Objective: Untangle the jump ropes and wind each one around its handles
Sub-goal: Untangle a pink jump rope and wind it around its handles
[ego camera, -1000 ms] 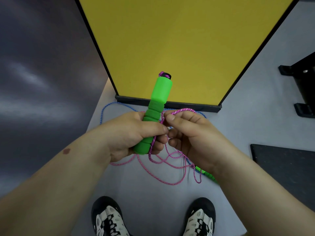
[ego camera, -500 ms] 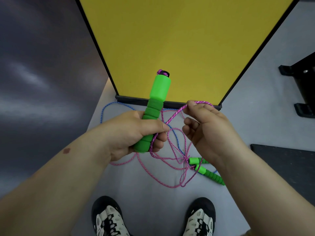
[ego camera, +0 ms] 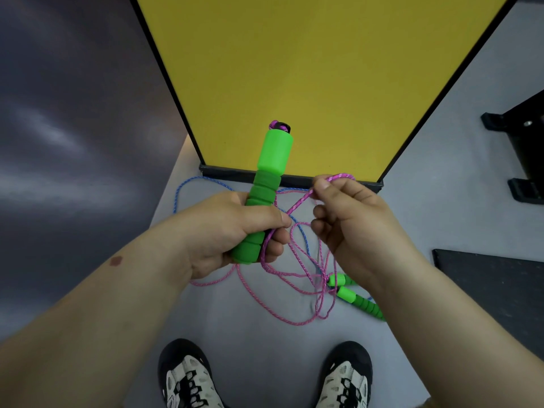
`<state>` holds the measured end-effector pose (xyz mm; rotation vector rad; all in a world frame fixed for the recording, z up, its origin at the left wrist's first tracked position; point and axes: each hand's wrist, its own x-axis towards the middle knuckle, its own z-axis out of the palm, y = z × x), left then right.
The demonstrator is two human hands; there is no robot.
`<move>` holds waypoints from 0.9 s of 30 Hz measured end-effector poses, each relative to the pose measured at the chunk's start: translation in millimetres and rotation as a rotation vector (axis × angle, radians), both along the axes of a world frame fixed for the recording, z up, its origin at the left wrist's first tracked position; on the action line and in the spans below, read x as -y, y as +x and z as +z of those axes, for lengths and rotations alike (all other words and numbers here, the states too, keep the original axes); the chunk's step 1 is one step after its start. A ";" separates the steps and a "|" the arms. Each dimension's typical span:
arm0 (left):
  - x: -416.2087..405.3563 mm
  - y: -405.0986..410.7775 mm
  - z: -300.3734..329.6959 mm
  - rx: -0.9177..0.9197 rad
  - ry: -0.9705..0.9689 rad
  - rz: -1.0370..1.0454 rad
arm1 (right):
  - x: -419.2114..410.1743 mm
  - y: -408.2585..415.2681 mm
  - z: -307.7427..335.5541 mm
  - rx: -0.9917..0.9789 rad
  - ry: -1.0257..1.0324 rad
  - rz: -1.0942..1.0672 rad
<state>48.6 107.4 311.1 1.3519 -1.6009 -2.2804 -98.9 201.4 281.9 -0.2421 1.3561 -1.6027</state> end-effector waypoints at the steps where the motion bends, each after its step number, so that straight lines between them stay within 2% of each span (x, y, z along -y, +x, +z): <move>1: -0.2 0.0 -0.2 -0.002 0.002 -0.001 | 0.4 -3.5 0.8 0.002 -0.001 -0.044; 6: 0.9 0.9 0.0 -0.014 -0.025 -0.028 | 0.5 -10.6 2.7 0.037 -0.002 -0.119; 13: 0.7 0.7 0.4 -0.018 -0.010 -0.014 | -3.1 9.0 1.3 0.028 -0.005 0.229; 15: 0.4 0.2 0.9 -0.018 -0.006 -0.009 | -3.8 10.9 1.0 -0.002 -0.005 0.257; 21: 0.0 -0.5 0.9 -0.008 -0.001 -0.003 | -1.0 4.3 0.1 -0.043 0.000 0.089; 27: -0.4 -0.2 0.7 -0.018 0.010 -0.007 | 0.4 -11.4 3.1 -0.004 0.017 -0.148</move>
